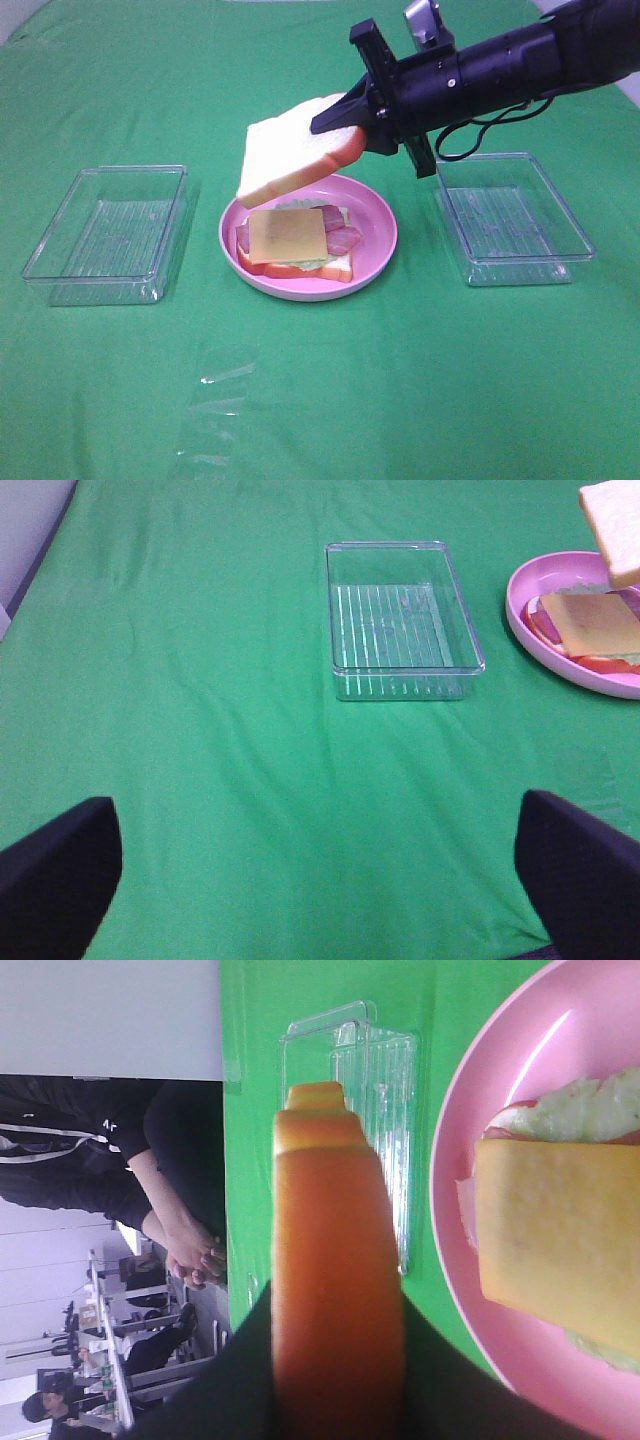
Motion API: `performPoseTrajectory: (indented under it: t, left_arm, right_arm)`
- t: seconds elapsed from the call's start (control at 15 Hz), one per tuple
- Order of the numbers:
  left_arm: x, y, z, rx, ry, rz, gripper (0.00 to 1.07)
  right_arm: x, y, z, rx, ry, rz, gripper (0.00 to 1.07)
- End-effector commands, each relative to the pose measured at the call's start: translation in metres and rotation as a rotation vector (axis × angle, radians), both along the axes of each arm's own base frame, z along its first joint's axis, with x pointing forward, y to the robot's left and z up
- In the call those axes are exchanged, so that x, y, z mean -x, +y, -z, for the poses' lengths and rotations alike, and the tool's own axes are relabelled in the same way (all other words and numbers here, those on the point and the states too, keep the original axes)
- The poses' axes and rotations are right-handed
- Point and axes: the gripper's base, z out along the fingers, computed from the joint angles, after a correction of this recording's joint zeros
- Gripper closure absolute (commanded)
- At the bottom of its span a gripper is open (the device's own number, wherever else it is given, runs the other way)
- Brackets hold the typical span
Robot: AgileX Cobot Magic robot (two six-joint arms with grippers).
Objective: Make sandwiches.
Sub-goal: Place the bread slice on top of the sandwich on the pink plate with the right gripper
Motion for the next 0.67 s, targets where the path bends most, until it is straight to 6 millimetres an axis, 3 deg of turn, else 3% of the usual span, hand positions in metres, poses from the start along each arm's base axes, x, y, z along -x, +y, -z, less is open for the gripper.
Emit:
performPoseTrajectory:
  t: [0.07,0.27,0.67]
  left_arm:
    - [0.003,0.0,0.0,0.001,-0.027,-0.005,0.07]
    - [0.003,0.0,0.0,0.001,-0.027,-0.005,0.07]
    - [0.003,0.0,0.0,0.001,-0.027,-0.005,0.07]
  right_arm:
    - [-0.004,0.011,0.021,-0.055,-0.009,0.008,1.07]
    - [-0.006,0.013,0.049,-0.046,0.052,0.008,1.07]
    - [-0.006,0.012,0.073,0.0,0.079,0.001,1.07]
